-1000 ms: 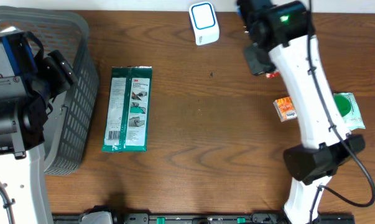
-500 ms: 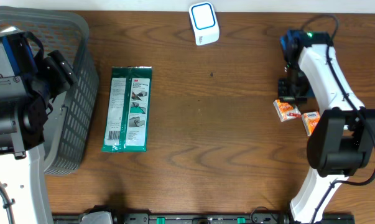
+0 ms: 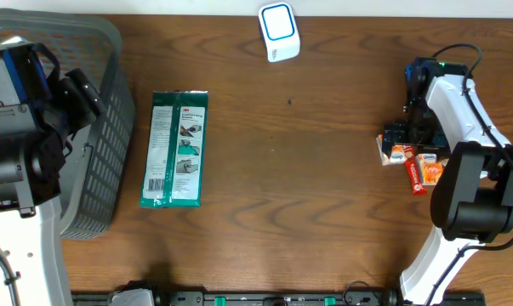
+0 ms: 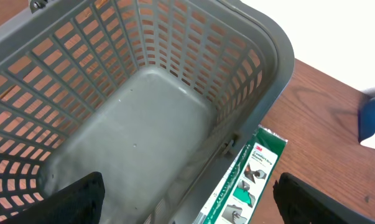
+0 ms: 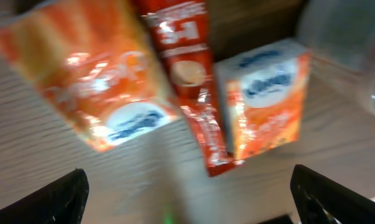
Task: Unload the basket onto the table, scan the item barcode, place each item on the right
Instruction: 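Carry the red tube right and release it beside the Kleenex packs, then swing the right gripper left to the green wipes pack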
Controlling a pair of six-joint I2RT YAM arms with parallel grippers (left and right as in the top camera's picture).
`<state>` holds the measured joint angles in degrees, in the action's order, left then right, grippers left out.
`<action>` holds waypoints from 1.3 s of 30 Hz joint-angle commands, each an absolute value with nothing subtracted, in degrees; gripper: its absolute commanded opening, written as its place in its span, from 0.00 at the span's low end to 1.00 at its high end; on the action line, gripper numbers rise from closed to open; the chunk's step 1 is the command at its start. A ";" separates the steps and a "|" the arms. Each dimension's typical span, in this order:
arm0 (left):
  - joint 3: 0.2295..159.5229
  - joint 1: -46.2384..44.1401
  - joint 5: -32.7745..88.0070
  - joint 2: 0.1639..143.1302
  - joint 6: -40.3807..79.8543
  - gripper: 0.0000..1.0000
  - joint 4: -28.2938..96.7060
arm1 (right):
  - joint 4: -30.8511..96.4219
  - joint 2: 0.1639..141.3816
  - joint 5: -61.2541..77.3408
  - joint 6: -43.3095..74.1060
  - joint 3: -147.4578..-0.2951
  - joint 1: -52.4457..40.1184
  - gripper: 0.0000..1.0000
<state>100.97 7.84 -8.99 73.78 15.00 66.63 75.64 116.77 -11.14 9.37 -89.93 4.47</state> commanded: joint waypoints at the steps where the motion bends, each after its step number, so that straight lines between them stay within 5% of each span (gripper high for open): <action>1: 101.36 8.08 -9.50 73.73 15.09 0.88 66.63 | 75.57 116.57 -3.07 6.98 -92.49 3.11 0.99; 6: 101.36 8.08 -9.50 73.73 15.09 0.88 66.63 | 75.02 116.57 11.29 5.69 -95.26 -0.21 0.98; 11: 101.36 8.08 -9.50 73.73 15.09 0.88 66.63 | 66.24 116.57 27.75 7.86 -95.22 -8.10 0.86; 24: 101.36 8.08 -9.52 73.73 15.09 0.88 66.63 | 31.33 121.19 19.42 29.39 -94.72 -37.15 0.98; 39: 101.36 8.08 -9.50 73.73 15.09 0.88 66.63 | 26.72 132.53 19.00 38.48 -94.70 -50.83 0.92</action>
